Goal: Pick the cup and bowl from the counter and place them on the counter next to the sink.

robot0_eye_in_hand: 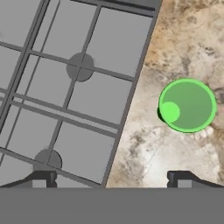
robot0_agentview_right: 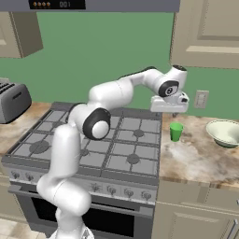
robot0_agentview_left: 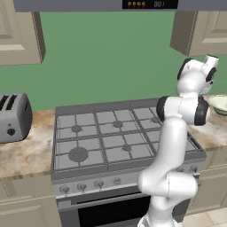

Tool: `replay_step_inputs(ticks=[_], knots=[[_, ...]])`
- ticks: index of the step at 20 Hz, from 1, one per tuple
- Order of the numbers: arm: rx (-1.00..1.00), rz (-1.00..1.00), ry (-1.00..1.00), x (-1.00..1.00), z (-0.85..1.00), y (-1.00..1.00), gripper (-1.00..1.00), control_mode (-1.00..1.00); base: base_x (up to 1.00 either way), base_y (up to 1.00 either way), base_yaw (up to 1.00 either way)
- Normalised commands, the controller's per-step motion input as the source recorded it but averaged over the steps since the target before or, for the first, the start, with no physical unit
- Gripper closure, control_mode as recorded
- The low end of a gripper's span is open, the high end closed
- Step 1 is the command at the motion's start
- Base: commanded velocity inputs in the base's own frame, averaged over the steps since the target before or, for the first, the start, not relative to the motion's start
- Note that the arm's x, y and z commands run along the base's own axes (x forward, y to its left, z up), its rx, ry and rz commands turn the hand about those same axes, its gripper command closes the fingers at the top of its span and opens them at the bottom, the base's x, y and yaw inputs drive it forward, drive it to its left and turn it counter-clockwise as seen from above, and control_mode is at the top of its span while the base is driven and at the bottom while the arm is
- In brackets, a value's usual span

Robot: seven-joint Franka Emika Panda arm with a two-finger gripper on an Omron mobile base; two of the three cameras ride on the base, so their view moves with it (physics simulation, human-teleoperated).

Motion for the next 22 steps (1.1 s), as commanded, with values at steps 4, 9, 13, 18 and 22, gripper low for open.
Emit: replay_step_inputs(ticks=[4, 9, 13, 18, 22], knots=[[0.00, -0.21, 0.00, 0.03, -0.10, 0.00, -1.00, -1.00, 0.00, 0.00, 0.00], [0.00, -0.25, 0.00, 0.16, -0.19, 0.00, -1.00, -1.00, 0.00, 0.00, 0.00], [-0.01, -0.22, 0.00, 0.25, -0.18, 0.00, -1.00, -1.00, 0.00, 0.00, 0.00], [-0.03, -0.11, -0.03, 0.41, -0.21, 0.02, -1.00, -1.00, 0.00, 0.00, 0.00], [0.00, 0.00, -0.14, 0.23, -0.08, 0.00, -1.00, -1.00, 0.00, 0.00, 0.00]])
